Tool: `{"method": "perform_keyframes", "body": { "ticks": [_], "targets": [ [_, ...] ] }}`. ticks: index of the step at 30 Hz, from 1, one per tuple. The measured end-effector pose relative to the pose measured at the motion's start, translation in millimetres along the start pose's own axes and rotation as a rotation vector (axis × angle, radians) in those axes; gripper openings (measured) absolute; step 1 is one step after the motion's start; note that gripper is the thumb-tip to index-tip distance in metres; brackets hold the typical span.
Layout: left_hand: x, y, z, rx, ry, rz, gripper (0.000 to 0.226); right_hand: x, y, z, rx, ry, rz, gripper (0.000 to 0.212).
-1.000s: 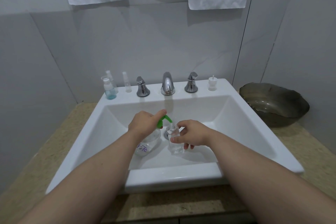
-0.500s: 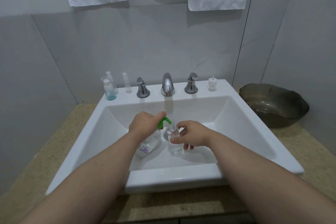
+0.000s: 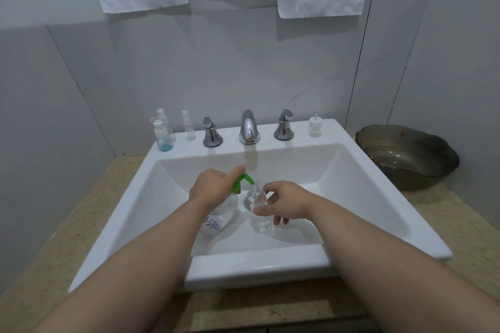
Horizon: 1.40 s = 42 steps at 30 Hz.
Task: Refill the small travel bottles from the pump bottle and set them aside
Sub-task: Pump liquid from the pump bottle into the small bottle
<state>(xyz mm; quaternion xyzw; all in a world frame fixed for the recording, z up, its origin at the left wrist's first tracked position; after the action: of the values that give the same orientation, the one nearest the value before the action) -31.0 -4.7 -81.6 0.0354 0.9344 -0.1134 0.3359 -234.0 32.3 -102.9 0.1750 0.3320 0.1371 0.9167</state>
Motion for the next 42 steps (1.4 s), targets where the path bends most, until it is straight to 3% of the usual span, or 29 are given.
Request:
{"method": "perform_keyframes", "body": {
  "ticks": [9,24,35,42],
  "targets": [
    [0,2,-7,-0.006,-0.023,-0.012,0.068,0,1,1,0.002,-0.001,0.003,0.031],
    [0,2,-10,-0.018,-0.023,-0.044,0.051,0,2,2,0.000,0.008,0.013,0.029],
    [1,0,-9,-0.037,-0.048,-0.031,0.061,0,3,3,-0.001,0.006,0.024,0.035],
    [0,1,-9,-0.041,-0.036,-0.041,0.056,0,3,2,-0.001,0.007,0.026,0.032]
  ]
}}
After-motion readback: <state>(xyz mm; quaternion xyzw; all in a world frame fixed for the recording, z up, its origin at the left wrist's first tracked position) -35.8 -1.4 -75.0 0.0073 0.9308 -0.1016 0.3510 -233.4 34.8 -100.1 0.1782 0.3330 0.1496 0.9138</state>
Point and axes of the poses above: each hand's wrist, its own y-axis away from the middle knuckle, its own x-axis out of the palm, z = x × y, the point moved 3 cm from there along -y, towards the middle knuckle, and after that the axes turned 14 degrees about x, right-handed, at the moved point
